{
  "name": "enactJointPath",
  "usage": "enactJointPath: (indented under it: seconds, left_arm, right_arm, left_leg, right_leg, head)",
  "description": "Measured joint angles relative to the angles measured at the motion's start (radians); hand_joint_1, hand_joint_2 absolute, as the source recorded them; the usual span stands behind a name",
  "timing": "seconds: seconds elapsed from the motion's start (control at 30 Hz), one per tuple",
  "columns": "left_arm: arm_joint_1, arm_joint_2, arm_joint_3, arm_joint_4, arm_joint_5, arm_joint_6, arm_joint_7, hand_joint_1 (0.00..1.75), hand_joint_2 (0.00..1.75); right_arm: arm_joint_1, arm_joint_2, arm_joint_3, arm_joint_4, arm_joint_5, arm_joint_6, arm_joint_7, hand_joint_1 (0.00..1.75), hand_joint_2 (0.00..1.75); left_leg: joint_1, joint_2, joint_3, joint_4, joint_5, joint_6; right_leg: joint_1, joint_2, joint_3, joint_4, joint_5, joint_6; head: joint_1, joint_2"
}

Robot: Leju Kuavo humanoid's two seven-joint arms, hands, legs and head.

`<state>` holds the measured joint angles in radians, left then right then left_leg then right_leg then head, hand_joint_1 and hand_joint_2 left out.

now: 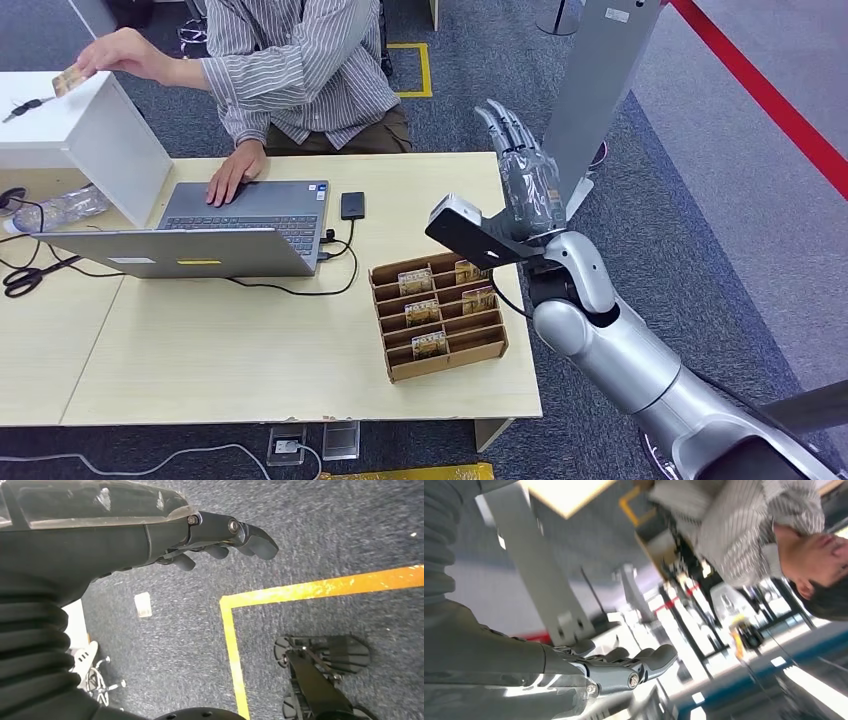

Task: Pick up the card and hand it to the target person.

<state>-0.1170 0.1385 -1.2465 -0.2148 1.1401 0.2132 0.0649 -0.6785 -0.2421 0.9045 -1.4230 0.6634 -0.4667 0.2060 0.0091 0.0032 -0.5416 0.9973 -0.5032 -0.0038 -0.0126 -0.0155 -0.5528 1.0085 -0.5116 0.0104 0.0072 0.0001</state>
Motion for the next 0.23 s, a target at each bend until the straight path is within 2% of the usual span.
enactJointPath:
  seconds: [0.23]
  left_arm:
    - [0.004,0.0,0.003,0.0,0.019,0.015,0.017,0.0,0.0]
  right_arm:
    - [0.061,-0.004,-0.012,-0.037,-0.223,0.017,-0.008,0.0,1.75]
  left_leg:
    - [0.0,0.0,0.0,0.0,0.0,0.0]
  right_leg:
    - [0.0,0.0,0.0,0.0,0.0,0.0]
  head:
    - [-0.001,0.0]
